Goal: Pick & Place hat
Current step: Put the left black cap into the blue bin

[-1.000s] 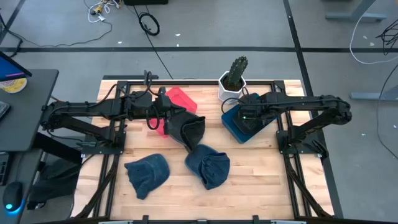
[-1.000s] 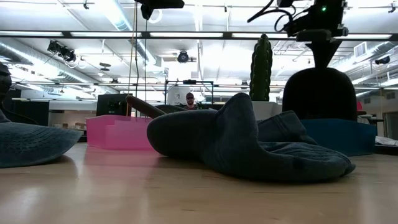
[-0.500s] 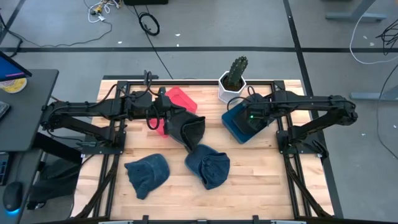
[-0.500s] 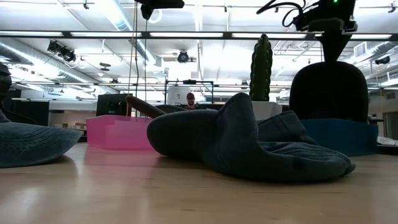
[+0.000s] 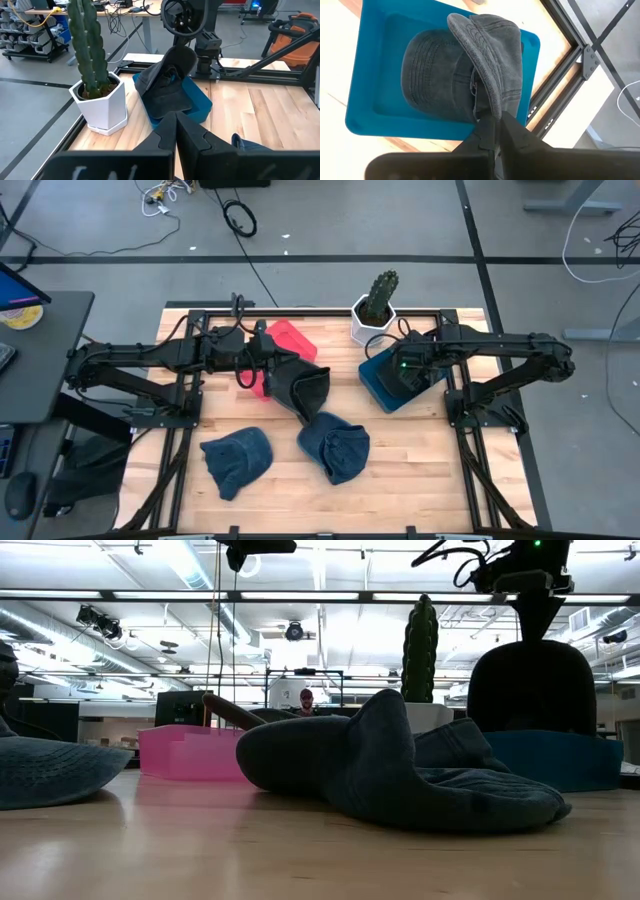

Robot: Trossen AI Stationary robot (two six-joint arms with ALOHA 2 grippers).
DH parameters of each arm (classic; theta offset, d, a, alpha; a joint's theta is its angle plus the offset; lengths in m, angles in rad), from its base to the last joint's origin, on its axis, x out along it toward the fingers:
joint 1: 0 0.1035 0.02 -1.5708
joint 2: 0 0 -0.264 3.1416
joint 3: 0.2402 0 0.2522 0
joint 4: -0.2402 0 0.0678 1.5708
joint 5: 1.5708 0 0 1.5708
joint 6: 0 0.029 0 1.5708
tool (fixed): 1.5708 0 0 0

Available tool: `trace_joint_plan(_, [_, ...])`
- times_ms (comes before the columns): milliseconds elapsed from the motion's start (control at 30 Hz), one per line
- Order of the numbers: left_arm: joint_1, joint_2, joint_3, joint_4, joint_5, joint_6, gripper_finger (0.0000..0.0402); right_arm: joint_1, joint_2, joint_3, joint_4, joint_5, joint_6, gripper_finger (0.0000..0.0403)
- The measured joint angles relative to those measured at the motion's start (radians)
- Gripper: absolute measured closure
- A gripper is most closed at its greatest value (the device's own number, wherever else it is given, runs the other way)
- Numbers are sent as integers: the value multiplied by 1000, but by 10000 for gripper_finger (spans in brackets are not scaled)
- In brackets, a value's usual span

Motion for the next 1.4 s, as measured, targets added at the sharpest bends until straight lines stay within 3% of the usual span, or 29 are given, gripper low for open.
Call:
trace_joint_plan(267, [0, 0, 0, 0, 0, -3, 390, -22, 4, -74, 96, -55, -9, 403])
trace_joint_plan(1033, [0, 0, 0, 0, 0, -8, 390, -20, 3, -308, 447, -5, 61, 395])
trace_joint_plan(1400, [0, 0, 0, 0, 0, -8, 390, -25, 3, -380, 641, -78, 44, 384])
